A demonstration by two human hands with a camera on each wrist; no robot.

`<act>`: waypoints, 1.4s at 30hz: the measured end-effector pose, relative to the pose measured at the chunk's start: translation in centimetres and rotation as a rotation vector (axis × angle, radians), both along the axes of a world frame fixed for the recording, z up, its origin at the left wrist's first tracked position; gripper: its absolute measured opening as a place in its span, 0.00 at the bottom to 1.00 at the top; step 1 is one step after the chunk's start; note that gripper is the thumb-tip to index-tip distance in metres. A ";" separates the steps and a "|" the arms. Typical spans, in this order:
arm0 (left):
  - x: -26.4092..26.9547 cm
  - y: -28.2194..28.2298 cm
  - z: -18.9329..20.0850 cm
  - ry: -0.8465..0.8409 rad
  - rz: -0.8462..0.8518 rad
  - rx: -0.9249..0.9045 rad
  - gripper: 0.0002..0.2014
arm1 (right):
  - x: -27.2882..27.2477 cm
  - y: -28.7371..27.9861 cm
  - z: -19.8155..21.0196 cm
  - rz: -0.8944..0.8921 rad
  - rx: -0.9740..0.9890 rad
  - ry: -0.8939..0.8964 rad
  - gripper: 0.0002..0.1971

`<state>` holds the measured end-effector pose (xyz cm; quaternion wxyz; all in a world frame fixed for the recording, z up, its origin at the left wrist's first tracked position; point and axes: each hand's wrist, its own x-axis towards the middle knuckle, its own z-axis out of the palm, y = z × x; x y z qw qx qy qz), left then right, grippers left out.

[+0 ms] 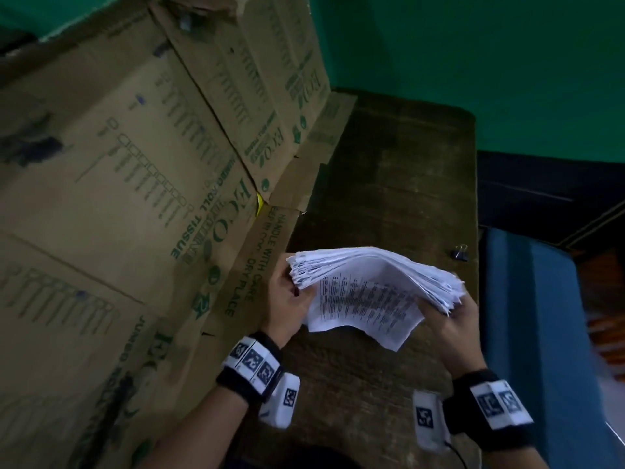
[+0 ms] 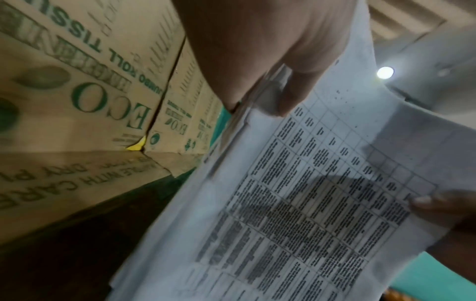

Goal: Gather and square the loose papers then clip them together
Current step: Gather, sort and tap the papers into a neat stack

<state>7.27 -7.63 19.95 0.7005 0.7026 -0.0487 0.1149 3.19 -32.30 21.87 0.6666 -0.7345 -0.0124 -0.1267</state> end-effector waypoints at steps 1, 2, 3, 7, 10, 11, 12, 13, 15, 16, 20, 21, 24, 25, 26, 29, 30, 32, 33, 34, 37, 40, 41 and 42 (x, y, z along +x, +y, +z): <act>-0.1 -0.2 -0.5 0.026 -0.037 0.063 0.17 | 0.0 -0.2 -0.9 0.025 -0.057 0.049 0.27; -0.2 -0.4 -1.0 0.076 -0.074 0.137 0.18 | 0.2 -0.2 -1.6 0.039 -0.112 0.122 0.24; -0.2 -0.7 -1.3 0.135 -0.079 0.200 0.20 | 0.6 -0.3 -2.4 0.028 -0.145 0.188 0.19; 1.1 -1.4 -0.7 0.125 -0.117 0.281 0.24 | 2.3 -0.6 -3.3 -0.097 -0.208 0.222 0.09; 1.9 -0.3 0.1 0.269 -0.277 0.306 0.25 | 1.6 -1.6 -3.6 -0.193 -0.102 0.248 0.07; 1.8 0.5 -0.2 0.296 -0.334 0.291 0.25 | 1.2 -2.1 -4.1 -0.185 -0.077 0.277 0.09; 1.5 1.1 -0.5 0.324 -0.403 0.208 0.25 | 0.8 -2.5 -4.8 -0.166 -0.060 0.322 0.10; 1.3 1.5 -1.4 0.372 -0.447 0.068 0.27 | 0.5 -2.8 -5.7 -0.151 -0.044 0.382 0.12; 0.5 1.5 -3.7 0.504 -0.444 -0.222 0.31 | -0.5 -3.0 -7.2 -0.151 -0.004 0.491 0.14; 0.3 1.3 -4.7 0.555 -0.405 -0.314 0.27 | -1.0 -2.8 -7.7 -0.174 0.015 0.531 0.14; 0.2 -0.1 -7.6 0.752 -0.276 -0.328 0.13 | -2.6 -2.0 -9.4 -0.167 0.080 0.677 0.14; 0.2 -0.2 -8.1 0.792 -0.280 -0.319 0.16 | -2.7 -2.0 -10.1 -0.163 0.087 0.703 0.14; 0.4 -0.5 -9.8 0.881 -0.272 -0.366 0.14 | -2.7 -2.2 -11.7 -0.178 0.061 0.746 0.13; 0.5 -0.6 -10.2 0.899 -0.263 -0.386 0.12 | -2.6 -2.2 -12.1 -0.176 0.065 0.756 0.13; 0.4 -0.7 -10.7 0.911 -0.261 -0.415 0.11 | -2.6 -2.3 -12.4 -0.168 0.061 0.770 0.14; 0.4 -0.8 -11.6 0.907 -0.255 -0.485 0.13 | -2.3 -2.7 -13.6 -0.148 0.034 0.793 0.13; 0.3 -0.8 -11.8 0.896 -0.248 -0.487 0.13 | -2.2 -2.7 -13.9 -0.152 0.018 0.807 0.13; 0.3 -0.9 -11.9 0.879 -0.230 -0.465 0.12 | -2.0 -2.8 -14.6 -0.152 -0.013 0.824 0.14; 0.4 -0.9 -12.0 0.856 -0.222 -0.446 0.09 | -1.9 -2.7 -14.9 -0.147 -0.017 0.837 0.15; 0.5 -0.8 -12.1 0.830 -0.218 -0.418 0.07 | -1.7 -2.5 -15.0 -0.145 -0.024 0.852 0.16; 0.5 -0.6 -12.5 0.778 -0.252 -0.324 0.04 | -0.9 -1.6 -14.6 -0.090 -0.155 0.896 0.13; 0.8 -0.7 -13.2 0.821 -0.235 -0.236 0.07 | 0.4 -0.4 -13.8 -0.015 -0.370 0.953 0.23; 0.9 -0.7 -13.5 0.842 -0.219 -0.225 0.06 | 1.1 -0.1 -13.7 -0.028 -0.527 0.937 0.32; 0.9 -0.8 -13.9 0.855 -0.205 -0.221 0.06 | 1.8 0.4 -13.1 -0.038 -0.725 0.895 0.40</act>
